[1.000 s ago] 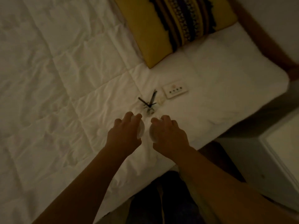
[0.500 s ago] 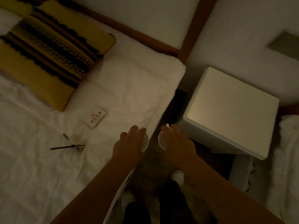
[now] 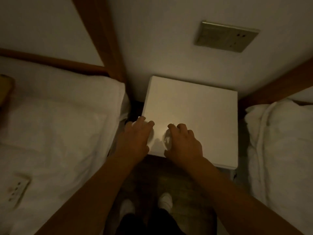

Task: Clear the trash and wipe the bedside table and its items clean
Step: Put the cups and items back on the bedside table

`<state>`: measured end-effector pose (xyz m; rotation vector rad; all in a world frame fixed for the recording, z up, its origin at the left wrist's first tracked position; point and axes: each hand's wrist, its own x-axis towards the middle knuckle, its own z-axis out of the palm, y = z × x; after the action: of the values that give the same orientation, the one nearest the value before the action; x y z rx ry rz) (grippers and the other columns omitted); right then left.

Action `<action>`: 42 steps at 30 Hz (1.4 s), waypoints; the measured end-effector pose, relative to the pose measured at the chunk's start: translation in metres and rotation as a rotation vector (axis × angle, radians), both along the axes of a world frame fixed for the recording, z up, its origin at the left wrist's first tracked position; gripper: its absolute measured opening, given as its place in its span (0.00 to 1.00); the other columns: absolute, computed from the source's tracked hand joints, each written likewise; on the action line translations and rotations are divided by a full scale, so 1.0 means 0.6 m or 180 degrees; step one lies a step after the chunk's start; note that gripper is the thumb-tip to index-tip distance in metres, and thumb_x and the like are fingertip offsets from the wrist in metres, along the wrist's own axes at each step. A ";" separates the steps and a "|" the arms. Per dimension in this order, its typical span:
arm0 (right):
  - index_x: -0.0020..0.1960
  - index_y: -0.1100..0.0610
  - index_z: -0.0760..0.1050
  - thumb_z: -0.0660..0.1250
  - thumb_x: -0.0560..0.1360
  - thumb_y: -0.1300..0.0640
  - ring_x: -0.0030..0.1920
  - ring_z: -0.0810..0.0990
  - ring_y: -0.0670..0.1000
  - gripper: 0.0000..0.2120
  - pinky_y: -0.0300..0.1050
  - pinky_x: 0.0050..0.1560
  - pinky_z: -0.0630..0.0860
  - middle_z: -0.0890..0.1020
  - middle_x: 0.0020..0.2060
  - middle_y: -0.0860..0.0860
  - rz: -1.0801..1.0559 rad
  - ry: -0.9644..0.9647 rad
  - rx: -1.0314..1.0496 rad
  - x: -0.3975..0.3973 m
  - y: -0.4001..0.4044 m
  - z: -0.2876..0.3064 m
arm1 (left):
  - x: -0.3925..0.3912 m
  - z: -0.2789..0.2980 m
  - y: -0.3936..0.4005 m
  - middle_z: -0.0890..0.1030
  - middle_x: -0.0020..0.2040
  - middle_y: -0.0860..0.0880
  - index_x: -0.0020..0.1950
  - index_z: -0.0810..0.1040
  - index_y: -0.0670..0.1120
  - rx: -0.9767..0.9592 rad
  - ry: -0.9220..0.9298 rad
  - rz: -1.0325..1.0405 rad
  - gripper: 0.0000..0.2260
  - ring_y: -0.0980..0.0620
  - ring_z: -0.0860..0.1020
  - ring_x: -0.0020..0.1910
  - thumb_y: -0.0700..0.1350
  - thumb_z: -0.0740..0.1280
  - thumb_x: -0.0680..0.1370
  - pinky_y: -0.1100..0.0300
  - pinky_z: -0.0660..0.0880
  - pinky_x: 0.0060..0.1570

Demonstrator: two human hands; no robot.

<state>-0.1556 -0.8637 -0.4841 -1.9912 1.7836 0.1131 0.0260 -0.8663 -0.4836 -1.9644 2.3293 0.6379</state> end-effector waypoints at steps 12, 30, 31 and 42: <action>0.69 0.46 0.58 0.75 0.62 0.46 0.59 0.70 0.57 0.41 0.49 0.42 0.72 0.66 0.65 0.50 -0.0745 -0.0044 -0.0267 -0.049 -0.206 -0.104 | -0.054 -0.114 -0.233 0.59 0.74 0.49 0.71 0.62 0.56 -0.0088 0.0045 -0.0654 0.36 0.41 0.63 0.67 0.43 0.75 0.68 0.48 0.74 0.56; 0.71 0.47 0.56 0.76 0.63 0.48 0.62 0.70 0.57 0.43 0.52 0.47 0.77 0.66 0.67 0.51 -0.0921 0.0067 -0.0307 -0.014 -0.318 -0.146 | -0.047 -0.151 -0.365 0.60 0.74 0.48 0.74 0.61 0.55 -0.0067 0.0055 -0.0824 0.37 0.42 0.64 0.68 0.46 0.76 0.69 0.47 0.77 0.56; 0.71 0.47 0.56 0.76 0.63 0.48 0.63 0.70 0.57 0.44 0.53 0.47 0.77 0.66 0.67 0.52 -0.0914 0.0061 -0.0295 -0.013 -0.319 -0.148 | -0.048 -0.153 -0.368 0.60 0.74 0.48 0.74 0.61 0.55 -0.0059 0.0073 -0.0798 0.38 0.42 0.64 0.69 0.46 0.76 0.69 0.47 0.77 0.56; 0.71 0.48 0.56 0.77 0.63 0.50 0.62 0.70 0.58 0.44 0.51 0.44 0.76 0.66 0.67 0.53 -0.0732 0.0125 -0.0390 -0.017 -0.330 -0.162 | -0.051 -0.160 -0.371 0.57 0.75 0.49 0.74 0.59 0.57 -0.0002 0.0198 -0.0723 0.39 0.41 0.63 0.69 0.46 0.76 0.69 0.47 0.76 0.57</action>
<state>-0.1661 -1.0614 -0.5815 -1.8590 2.0753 -0.0315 -0.0047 -1.0890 -0.5799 -1.6674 2.5376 0.6888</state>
